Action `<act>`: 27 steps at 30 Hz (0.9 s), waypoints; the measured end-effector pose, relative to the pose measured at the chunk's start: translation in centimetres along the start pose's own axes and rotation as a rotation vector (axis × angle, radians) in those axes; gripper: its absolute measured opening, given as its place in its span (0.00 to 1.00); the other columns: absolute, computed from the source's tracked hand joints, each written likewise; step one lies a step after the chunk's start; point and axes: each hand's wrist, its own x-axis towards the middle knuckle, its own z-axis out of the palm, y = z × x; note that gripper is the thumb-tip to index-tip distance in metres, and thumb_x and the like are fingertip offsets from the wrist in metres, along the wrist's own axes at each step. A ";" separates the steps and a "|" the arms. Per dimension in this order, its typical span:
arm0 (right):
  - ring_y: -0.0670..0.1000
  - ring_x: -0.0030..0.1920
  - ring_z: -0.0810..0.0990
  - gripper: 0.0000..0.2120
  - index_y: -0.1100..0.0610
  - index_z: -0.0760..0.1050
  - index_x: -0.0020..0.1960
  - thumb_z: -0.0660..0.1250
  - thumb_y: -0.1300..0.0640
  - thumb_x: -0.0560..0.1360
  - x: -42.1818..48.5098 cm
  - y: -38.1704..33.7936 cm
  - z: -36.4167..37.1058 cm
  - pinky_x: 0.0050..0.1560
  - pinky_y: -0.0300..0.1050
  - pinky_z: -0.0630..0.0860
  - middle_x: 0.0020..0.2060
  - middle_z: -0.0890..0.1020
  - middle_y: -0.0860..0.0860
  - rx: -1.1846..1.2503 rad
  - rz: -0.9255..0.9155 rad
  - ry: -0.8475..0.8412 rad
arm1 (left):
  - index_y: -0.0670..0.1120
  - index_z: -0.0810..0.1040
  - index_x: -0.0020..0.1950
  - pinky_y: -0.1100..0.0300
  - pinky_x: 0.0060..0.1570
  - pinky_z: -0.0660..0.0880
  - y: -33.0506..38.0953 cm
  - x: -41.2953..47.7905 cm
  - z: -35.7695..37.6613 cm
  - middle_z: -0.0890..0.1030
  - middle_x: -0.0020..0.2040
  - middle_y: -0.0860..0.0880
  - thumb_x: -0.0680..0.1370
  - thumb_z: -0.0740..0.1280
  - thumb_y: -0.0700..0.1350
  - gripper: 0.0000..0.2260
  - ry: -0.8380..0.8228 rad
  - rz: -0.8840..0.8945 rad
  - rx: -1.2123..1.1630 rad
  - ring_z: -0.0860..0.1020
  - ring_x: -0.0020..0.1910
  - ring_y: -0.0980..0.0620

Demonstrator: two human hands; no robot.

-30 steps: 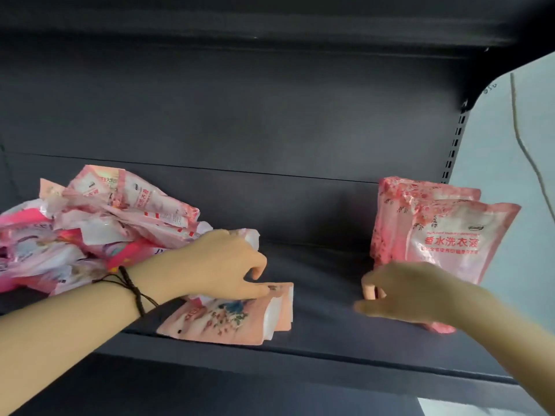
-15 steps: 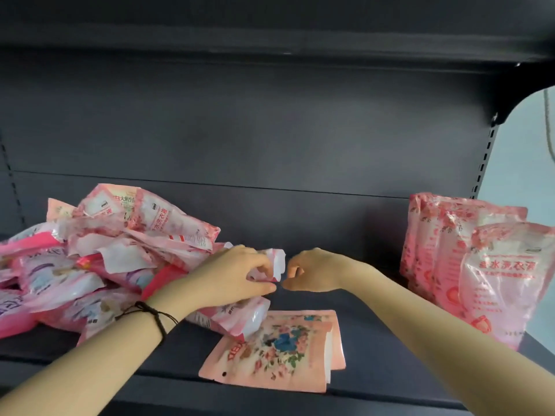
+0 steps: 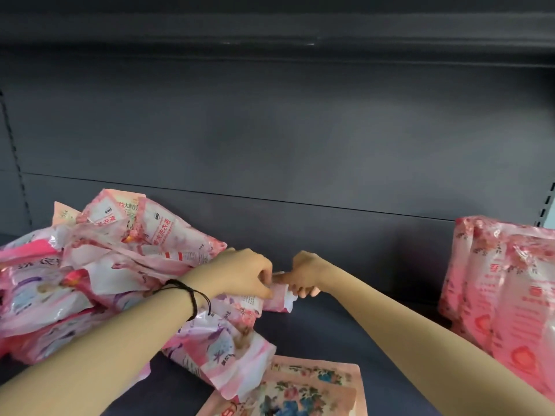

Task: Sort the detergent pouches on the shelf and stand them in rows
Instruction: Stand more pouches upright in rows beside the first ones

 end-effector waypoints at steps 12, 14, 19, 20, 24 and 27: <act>0.42 0.15 0.68 0.15 0.59 0.74 0.33 0.71 0.52 0.73 -1.3 6.3 -1.8 0.17 0.33 0.58 0.20 0.75 0.47 0.070 0.111 0.082 | 0.53 0.75 0.61 0.57 0.59 0.73 -2.0 4.4 -0.4 0.78 0.59 0.54 0.72 0.71 0.57 0.20 -0.199 -0.025 -0.271 0.77 0.55 0.55; 0.43 0.20 0.72 0.13 0.59 0.76 0.35 0.72 0.52 0.73 -2.7 8.5 -3.4 0.19 0.35 0.59 0.23 0.77 0.48 0.052 0.159 0.024 | 0.52 0.73 0.64 0.58 0.58 0.73 -1.6 5.2 -0.4 0.76 0.61 0.54 0.73 0.71 0.57 0.22 -0.241 -0.007 -0.252 0.76 0.56 0.54; 0.45 0.27 0.79 0.14 0.56 0.79 0.37 0.71 0.46 0.73 -5.2 10.1 -7.0 0.28 0.35 0.70 0.28 0.81 0.47 -0.156 0.275 -0.165 | 0.43 0.74 0.64 0.56 0.49 0.76 -0.2 7.3 1.3 0.79 0.56 0.48 0.74 0.68 0.59 0.26 -0.375 -0.064 -0.119 0.78 0.51 0.49; 0.45 0.28 0.80 0.15 0.55 0.79 0.36 0.70 0.44 0.73 -5.1 9.8 -7.4 0.30 0.36 0.72 0.28 0.81 0.47 -0.253 0.280 -0.159 | 0.41 0.75 0.59 0.57 0.43 0.77 0.1 7.7 1.8 0.79 0.49 0.48 0.74 0.68 0.60 0.24 -0.402 -0.090 -0.129 0.78 0.45 0.49; 0.47 0.26 0.78 0.22 0.56 0.76 0.33 0.63 0.39 0.74 -3.4 7.7 -7.2 0.34 0.39 0.73 0.26 0.80 0.47 -0.494 0.154 0.084 | 0.42 0.72 0.59 0.57 0.42 0.79 0.3 9.2 3.5 0.75 0.48 0.48 0.73 0.72 0.55 0.22 -0.416 -0.230 -0.403 0.78 0.48 0.50; 0.50 0.33 0.76 0.25 0.59 0.77 0.41 0.57 0.39 0.78 -1.4 6.2 -5.0 0.38 0.43 0.72 0.34 0.79 0.51 -0.411 0.051 -0.024 | 0.43 0.70 0.63 0.56 0.45 0.78 0.1 9.5 4.1 0.74 0.51 0.47 0.72 0.73 0.53 0.25 -0.393 -0.281 -0.488 0.77 0.53 0.50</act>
